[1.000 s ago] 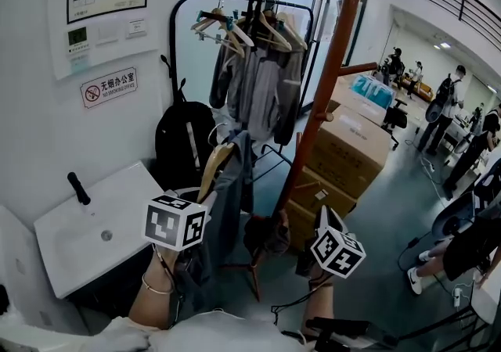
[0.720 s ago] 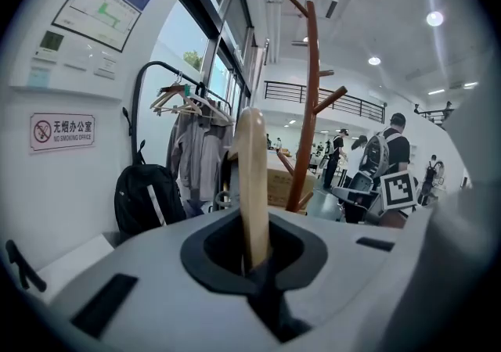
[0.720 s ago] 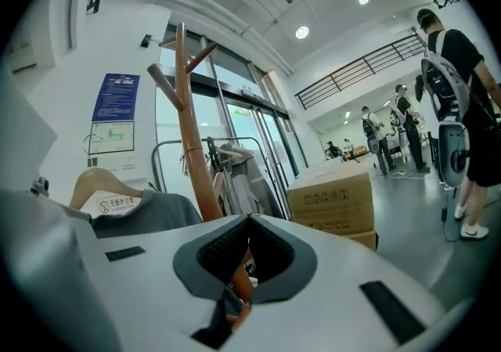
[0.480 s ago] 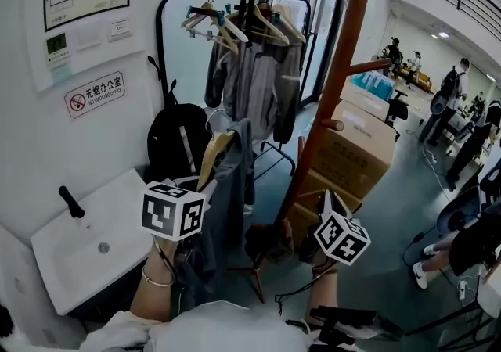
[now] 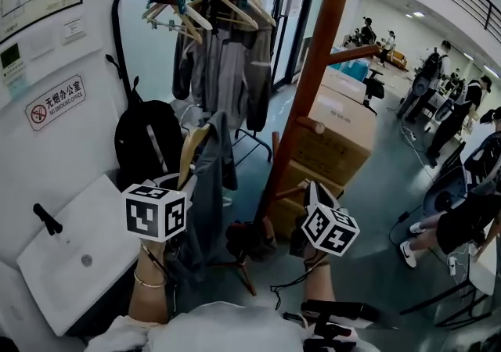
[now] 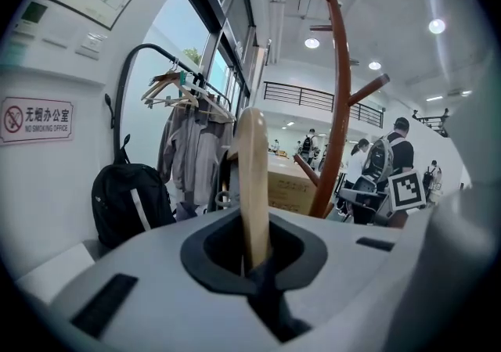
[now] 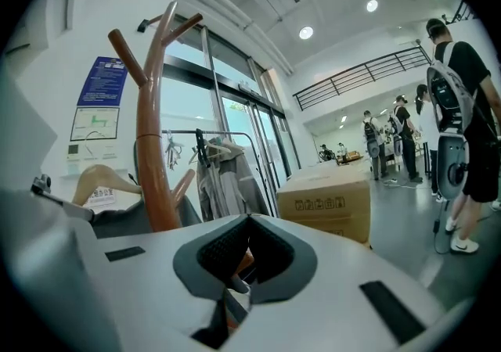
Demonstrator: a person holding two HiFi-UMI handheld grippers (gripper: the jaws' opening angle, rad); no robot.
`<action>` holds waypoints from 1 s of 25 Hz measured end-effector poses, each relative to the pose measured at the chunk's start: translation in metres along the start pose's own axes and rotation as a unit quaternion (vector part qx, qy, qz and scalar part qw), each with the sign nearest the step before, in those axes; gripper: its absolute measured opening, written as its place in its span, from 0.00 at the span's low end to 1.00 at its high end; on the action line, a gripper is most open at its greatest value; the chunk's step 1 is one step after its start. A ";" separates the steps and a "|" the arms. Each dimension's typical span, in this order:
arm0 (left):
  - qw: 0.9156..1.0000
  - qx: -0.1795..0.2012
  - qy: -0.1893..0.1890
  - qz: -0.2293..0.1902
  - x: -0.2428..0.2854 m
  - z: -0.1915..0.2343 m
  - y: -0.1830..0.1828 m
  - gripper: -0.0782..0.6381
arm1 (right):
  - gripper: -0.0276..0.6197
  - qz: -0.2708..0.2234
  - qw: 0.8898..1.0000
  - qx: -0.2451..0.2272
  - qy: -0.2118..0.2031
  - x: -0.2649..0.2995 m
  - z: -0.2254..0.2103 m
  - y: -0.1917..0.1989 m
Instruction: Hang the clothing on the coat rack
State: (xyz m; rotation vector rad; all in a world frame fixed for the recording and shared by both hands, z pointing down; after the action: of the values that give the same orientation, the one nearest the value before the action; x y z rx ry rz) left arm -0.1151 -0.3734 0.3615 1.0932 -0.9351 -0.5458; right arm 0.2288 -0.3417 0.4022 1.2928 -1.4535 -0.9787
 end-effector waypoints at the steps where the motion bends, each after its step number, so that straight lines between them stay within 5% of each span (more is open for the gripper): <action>1: 1.000 -0.002 -0.003 0.001 0.004 -0.001 0.000 0.13 | 0.08 0.003 1.000 -0.002 0.000 0.003 -0.004 -0.001; 25: 0.999 0.011 -0.044 0.030 0.029 -0.027 -0.010 0.13 | 0.08 0.018 0.999 -0.011 -0.031 0.035 -0.028 -0.023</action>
State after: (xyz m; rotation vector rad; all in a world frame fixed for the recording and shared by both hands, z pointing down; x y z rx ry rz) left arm -0.0765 -0.3866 0.3587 1.0637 -1.0493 -0.5377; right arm 0.2616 -0.3791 0.3921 1.2267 -1.5036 -1.0163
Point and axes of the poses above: the fingertips, and each gripper's own axes: x forward along the fingers, z to its left, y out of its underside, the point moved 9 cm from there along -x, backward along the fingers, and after that the axes turned 1 degree about -y, right-handed, at the moved point
